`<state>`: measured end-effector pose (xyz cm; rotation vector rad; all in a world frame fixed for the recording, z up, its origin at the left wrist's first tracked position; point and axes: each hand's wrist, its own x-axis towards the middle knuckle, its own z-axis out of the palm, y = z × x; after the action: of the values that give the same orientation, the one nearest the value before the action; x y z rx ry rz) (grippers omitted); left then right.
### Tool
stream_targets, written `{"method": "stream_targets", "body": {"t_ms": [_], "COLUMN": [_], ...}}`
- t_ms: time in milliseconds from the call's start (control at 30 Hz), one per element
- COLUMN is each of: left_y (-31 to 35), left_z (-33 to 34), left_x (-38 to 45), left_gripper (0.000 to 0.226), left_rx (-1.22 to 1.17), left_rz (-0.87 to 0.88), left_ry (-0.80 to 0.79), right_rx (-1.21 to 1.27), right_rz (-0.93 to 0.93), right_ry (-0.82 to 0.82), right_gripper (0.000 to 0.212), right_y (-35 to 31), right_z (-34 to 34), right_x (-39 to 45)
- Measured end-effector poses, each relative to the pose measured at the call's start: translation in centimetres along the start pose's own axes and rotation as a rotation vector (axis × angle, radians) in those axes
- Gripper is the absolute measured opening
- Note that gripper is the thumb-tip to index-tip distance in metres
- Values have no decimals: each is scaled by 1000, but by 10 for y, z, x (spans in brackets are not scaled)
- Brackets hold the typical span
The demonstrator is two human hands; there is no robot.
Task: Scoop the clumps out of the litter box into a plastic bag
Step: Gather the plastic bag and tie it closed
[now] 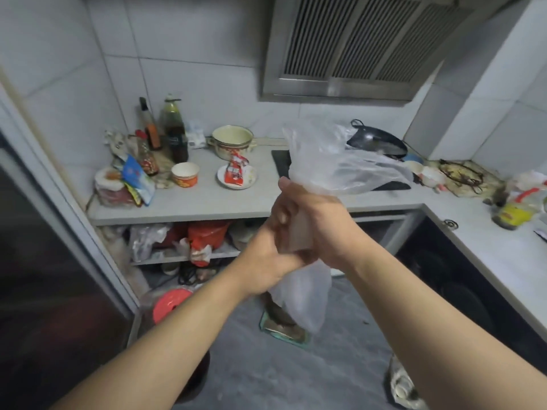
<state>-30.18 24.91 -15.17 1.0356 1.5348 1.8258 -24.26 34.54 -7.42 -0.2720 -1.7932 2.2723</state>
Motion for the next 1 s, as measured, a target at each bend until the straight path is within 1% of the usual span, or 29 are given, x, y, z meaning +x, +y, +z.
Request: {"method": "stream_targets", "body": {"t_ms": [67,100,133,200,233,300,333,367,433,467,500,533,567,600,633,667,700,733,767,800,833,867,900,933,967,1000], "left_y": [3,3,4,6,8,14,17,20,26,30,34,37,39,42,45,48,51,55,59,62,66,68,70,71,72,73], "left_z": [-22,-33,-45,-69,-80,-100,-108,-115,-130,-138,-146,-153,-160,-165,-167,-167,-166,-164,-161,-159,-158,-158,-159,-160,-161,-161], "left_x": [1,1,0,0,-1,-2,-2,-1,3,5,8,10,12,14,16,18,20,22,23,25,26,26,27,28,28,28], "left_gripper": [24,13,7,10,14,22,26,31,39,40,40,40,41,41,40,39,38,39,41,43,43,43,43,42,40,35], "left_rx": [-127,-176,-221,-259,-237,-146,-118,-110,-99,-81,-69,-72,-86,-95,-88,-65,-35,-9,13,35,60,82,88,71,44,23], "left_rz": [2,-12,-42,-91,-103,-117,-125,-139,-177,-197,-213,-221,-223,-220,-217,-208,-190,-166,-140,-116,-100,-91,-89,-91,-92,-91], "left_ry": [18,50,89,101,89,97,113,136,189,224,249,256,245,225,201,177,155,141,130,120,109,101,98,102,108,108], "right_rx": [-254,-360,-403,-355,-314,-330,-358,-391,-505,-585,-703,-879,-1088,-1266,-1391,-1476,-1576,-1707,-1827,-1902,-1903,-1833,-1755,-1724,-1742,-1770], "right_rz": [-64,-100,-116,-81,-66,-27,30,130,395,489,495,396,202,-61,-348,-575,-692,-704,-618,-490,-372,-296,-261,-269,-300,-331], "right_ry": [93,138,185,270,293,309,294,237,11,-88,-136,-148,-134,-106,-104,-155,-243,-326,-387,-428,-461,-470,-471,-475,-485,-496], "right_gripper": [36,34,33,37,35,34,40,51,70,79,86,83,71,53,44,49,61,75,90,98,96,82,58,33,15,4], "right_y": [-5,-8,-9,-10,-10,-10,-10,-11,-20,-24,-28,-29,-29,-31,-35,-38,-41,-45,-47,-48,-50,-52,-55,-58,-62,-66], "right_z": [20,30,38,57,66,77,80,80,82,84,85,86,86,89,95,101,105,108,109,109,108,105,102,100,99,97], "right_x": [15,23,30,43,49,63,69,72,70,68,66,67,70,73,74,79,85,93,100,108,114,119,122,124,126,129]}}
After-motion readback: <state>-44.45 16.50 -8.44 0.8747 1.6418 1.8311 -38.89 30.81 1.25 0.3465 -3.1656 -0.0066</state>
